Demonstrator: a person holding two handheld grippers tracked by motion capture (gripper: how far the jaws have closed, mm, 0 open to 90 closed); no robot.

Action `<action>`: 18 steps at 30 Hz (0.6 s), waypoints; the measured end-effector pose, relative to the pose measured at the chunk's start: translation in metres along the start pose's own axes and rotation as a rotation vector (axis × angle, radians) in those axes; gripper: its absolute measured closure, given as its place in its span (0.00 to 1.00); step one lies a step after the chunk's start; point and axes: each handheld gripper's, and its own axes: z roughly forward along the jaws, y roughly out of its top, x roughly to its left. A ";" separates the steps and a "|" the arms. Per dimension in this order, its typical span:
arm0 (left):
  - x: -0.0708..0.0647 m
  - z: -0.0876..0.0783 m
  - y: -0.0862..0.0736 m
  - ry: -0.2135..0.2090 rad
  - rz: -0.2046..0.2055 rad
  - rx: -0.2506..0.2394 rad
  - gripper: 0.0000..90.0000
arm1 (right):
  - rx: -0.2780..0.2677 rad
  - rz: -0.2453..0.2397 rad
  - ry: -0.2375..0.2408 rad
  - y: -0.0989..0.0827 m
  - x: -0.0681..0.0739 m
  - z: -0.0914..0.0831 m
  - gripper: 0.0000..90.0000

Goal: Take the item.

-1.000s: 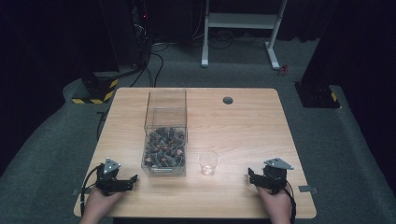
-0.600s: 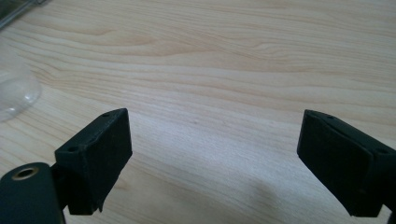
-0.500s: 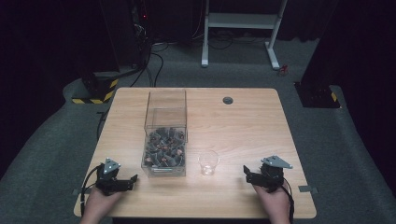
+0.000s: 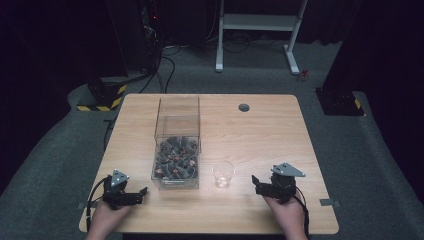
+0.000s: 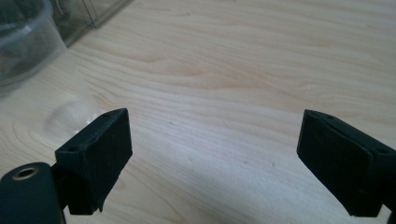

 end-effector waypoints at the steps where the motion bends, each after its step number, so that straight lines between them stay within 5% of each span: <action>1: 0.000 0.000 0.000 0.000 0.000 0.000 0.02 | -0.002 -0.004 -0.001 0.002 0.002 0.000 0.12; 18: 0.000 0.000 0.000 -0.002 0.005 0.000 0.02 | -0.039 -0.040 0.029 0.022 0.024 0.002 0.14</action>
